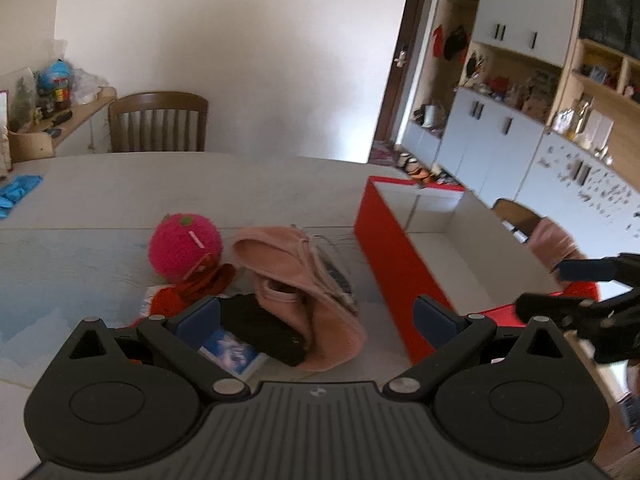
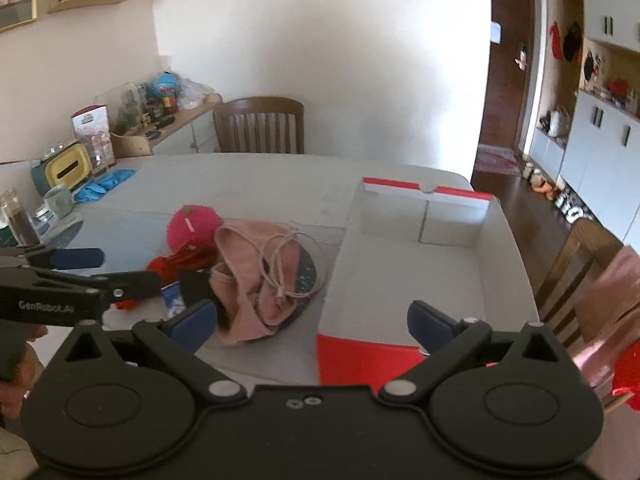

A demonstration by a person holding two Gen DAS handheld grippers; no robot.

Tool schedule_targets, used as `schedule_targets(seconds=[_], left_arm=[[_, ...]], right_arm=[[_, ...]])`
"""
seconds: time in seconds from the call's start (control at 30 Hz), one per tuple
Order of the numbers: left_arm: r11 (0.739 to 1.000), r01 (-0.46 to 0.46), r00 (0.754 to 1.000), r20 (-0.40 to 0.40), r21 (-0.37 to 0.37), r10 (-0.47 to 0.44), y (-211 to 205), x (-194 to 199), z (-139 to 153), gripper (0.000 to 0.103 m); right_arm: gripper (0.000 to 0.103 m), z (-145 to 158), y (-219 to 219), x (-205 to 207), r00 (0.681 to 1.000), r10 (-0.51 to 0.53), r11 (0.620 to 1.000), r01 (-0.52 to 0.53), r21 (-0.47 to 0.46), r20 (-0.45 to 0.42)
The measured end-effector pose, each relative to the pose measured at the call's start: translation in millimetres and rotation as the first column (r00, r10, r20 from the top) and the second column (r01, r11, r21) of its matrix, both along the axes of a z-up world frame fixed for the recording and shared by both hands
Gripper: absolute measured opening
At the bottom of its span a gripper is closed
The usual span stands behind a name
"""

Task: Organize objects
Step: 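Reach the left gripper down to the red knotted cloth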

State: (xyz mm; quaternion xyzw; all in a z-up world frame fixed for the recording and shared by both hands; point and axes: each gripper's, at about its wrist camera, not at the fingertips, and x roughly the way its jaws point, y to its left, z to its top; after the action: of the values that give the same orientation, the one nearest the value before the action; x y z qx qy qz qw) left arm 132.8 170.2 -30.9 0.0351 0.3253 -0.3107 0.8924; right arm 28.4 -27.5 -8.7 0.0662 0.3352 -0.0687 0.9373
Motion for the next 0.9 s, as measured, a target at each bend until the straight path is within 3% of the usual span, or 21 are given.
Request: schedule_targets(seconds=[0.47, 0.73, 0.9], left_arm=[[0.982, -0.092, 0.996, 0.031, 0.165, 0.088, 12, 66, -38, 0.103], [0.955, -0.150, 0.989, 0.032, 0.257, 0.147, 23, 108, -63, 0.102], [0.950, -0.138, 0.990, 0.016, 0.280, 0.139, 25, 123, -76, 0.102]], right_arm=[[0.098, -19, -81, 26, 0.987, -0.145, 0.989, 0.144, -0.018, -0.066], [0.090, -39, -135, 49, 0.961, -0.247, 0.968, 0.240, -0.075, -0.120], [0.086, -56, -158, 62, 0.942, -0.293, 0.955, 0.280, -0.095, -0.164]])
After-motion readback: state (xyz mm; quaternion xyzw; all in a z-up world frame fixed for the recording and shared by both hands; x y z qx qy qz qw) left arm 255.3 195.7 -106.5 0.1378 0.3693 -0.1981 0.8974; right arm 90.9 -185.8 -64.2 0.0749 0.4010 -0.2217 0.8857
